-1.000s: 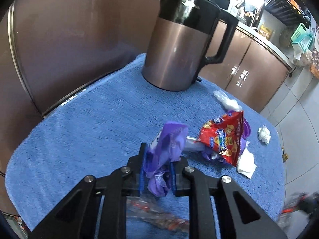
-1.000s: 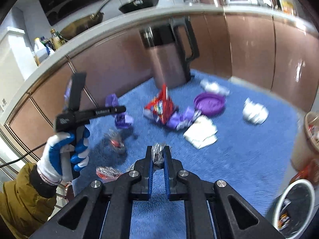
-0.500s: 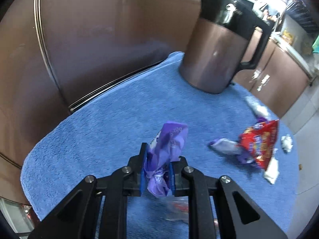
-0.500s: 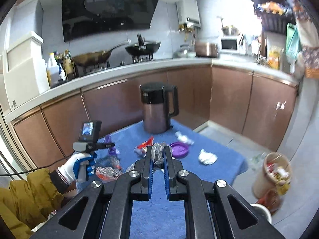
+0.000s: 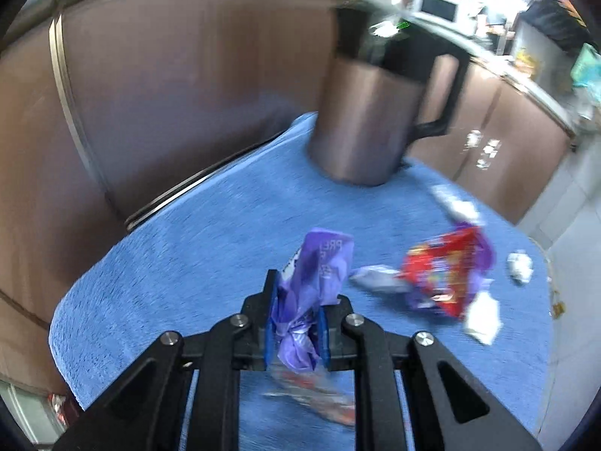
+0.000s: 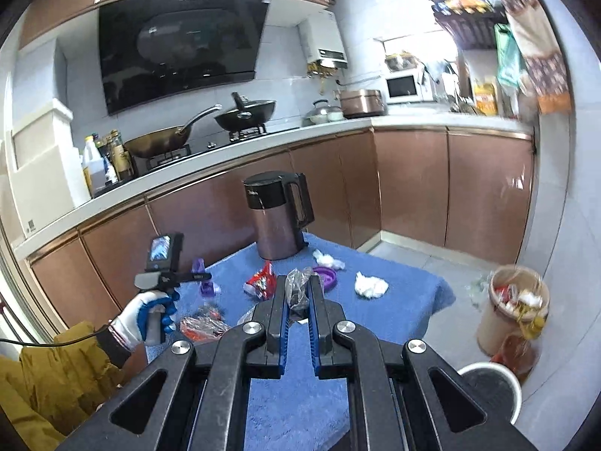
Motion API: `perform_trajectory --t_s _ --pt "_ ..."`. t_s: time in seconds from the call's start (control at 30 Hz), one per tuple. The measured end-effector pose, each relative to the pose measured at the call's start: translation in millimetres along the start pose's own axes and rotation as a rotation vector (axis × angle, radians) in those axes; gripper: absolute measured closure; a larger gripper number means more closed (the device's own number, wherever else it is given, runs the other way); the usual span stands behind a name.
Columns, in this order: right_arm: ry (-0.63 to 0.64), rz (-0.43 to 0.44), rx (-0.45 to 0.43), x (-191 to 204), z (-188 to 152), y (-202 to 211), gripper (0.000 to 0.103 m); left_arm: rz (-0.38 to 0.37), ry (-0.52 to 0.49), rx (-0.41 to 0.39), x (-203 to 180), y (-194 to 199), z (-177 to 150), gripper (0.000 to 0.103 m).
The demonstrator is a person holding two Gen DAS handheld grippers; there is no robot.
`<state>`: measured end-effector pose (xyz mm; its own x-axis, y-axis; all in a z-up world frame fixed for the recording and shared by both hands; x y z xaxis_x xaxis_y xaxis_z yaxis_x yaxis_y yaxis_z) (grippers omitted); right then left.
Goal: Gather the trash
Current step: 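Carry both bags to the bin and open both tools to drop them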
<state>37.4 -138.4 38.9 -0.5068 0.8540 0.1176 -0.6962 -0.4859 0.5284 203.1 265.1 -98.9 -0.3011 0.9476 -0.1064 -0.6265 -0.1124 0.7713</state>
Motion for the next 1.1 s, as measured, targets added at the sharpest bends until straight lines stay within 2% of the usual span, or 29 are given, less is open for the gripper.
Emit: perform_trajectory --t_s 0.13,0.23,0.3,0.4,0.57,0.73,0.87,1.0,1.1 --pt "-0.076 -0.037 0.000 -31.0 -18.3 -2.9 0.094 -0.065 -0.085 -0.059 -49.0 28.0 2.2 0.087" --pt "-0.136 -0.096 -0.016 -58.9 -30.8 3.7 0.094 -0.144 -0.150 -0.087 -94.2 43.8 -1.0 0.087" --pt "-0.158 -0.157 -0.025 -76.6 -37.8 10.4 0.094 -0.209 -0.199 -0.094 -127.6 50.6 -6.5 0.087" --pt "-0.178 -0.294 -0.022 -107.5 -50.8 19.8 0.094 -0.310 -0.292 -0.084 -188.6 55.4 -23.8 0.087" --pt "-0.244 -0.506 0.034 -166.1 -81.1 22.2 0.094 -0.457 -0.450 -0.011 -299.6 47.4 -61.6 0.087" --pt "-0.336 -0.633 0.092 -225.0 -113.7 10.4 0.094 -0.531 -0.596 0.072 -405.1 26.7 -101.9 0.087" --pt "-0.389 -0.695 0.144 -264.5 -136.1 -3.1 0.093 -0.566 -0.673 0.123 -468.6 10.6 -129.4 0.086" --pt "-0.431 -0.728 0.184 -300.2 -155.7 -18.8 0.093 -0.586 -0.702 0.188 -518.3 -12.3 -149.8 0.084" --pt "-0.459 -0.727 0.198 -319.2 -168.3 -27.2 0.091 -0.585 -0.704 0.219 -535.2 -27.7 -157.3 0.082"
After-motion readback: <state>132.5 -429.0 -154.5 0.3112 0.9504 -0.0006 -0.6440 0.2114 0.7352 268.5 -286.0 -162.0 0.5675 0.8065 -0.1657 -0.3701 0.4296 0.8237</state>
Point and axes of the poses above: each gripper's, at about its wrist camera, not at the fingertips, and y roughly against the way its jaws point, x to its left, z to its top, the point moved 3 cm from there along -y, roughly the way its jaws point, and after that the axes turned 3 degrees about x, right-handed, at the moved point
